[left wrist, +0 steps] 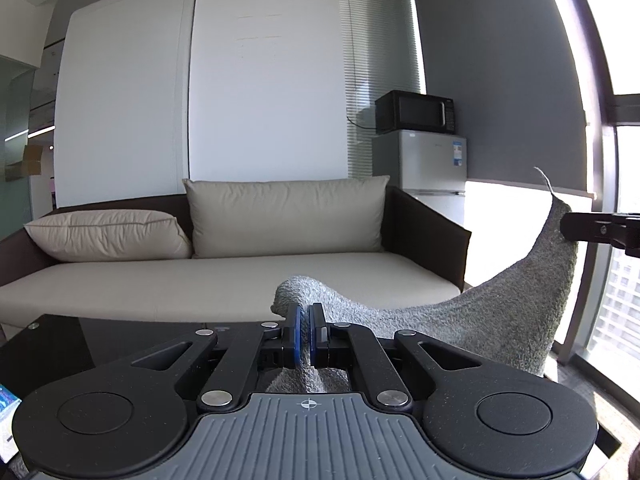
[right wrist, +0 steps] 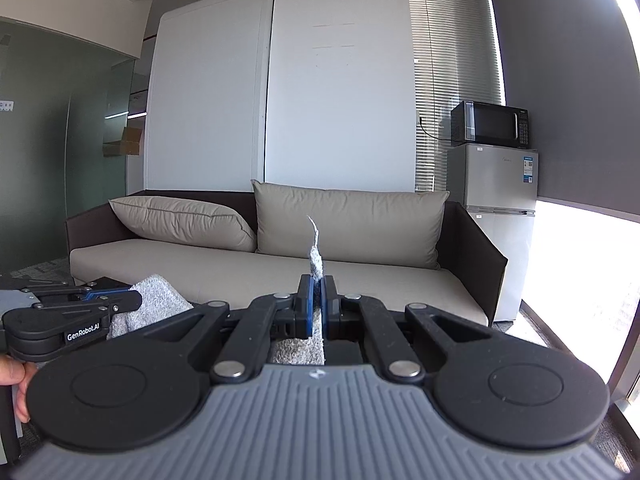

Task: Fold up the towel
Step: 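Hold the towel raised and stretched between both grippers, shaking it out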

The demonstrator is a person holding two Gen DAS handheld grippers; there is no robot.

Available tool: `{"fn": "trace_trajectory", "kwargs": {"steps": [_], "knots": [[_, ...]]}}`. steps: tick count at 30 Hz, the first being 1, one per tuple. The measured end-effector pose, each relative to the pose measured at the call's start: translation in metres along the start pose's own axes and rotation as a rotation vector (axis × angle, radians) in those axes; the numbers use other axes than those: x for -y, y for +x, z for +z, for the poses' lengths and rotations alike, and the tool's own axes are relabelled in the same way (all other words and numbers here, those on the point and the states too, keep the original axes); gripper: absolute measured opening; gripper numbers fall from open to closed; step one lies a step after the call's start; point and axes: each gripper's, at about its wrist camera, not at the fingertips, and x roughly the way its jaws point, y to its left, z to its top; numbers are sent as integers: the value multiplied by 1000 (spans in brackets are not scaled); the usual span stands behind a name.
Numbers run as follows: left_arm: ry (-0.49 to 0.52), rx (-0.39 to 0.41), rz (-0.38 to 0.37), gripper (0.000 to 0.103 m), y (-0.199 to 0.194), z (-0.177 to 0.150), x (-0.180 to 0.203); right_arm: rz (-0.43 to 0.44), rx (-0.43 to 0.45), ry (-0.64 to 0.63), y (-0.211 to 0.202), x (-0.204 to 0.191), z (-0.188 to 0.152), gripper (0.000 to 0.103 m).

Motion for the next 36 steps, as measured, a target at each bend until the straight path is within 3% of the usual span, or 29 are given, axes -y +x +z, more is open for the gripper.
{"fn": "trace_trajectory", "kwargs": {"steps": [4,8,15,23,36], "knots": [[9,-36,5,4,31,-15,1,-19,-74,10,38,2,-21,3],[37,-67,2,4,63,-31,5,-91,-128,-28,76,4,-45,3],[59,-108,-4,4,105,-58,3,-112,-199,3,122,21,-76,3],[83,-158,-14,4,143,-86,-4,-122,-263,1,166,28,-109,3],[127,-199,-14,4,181,-97,-5,-144,-319,-11,215,28,-131,3]]}}
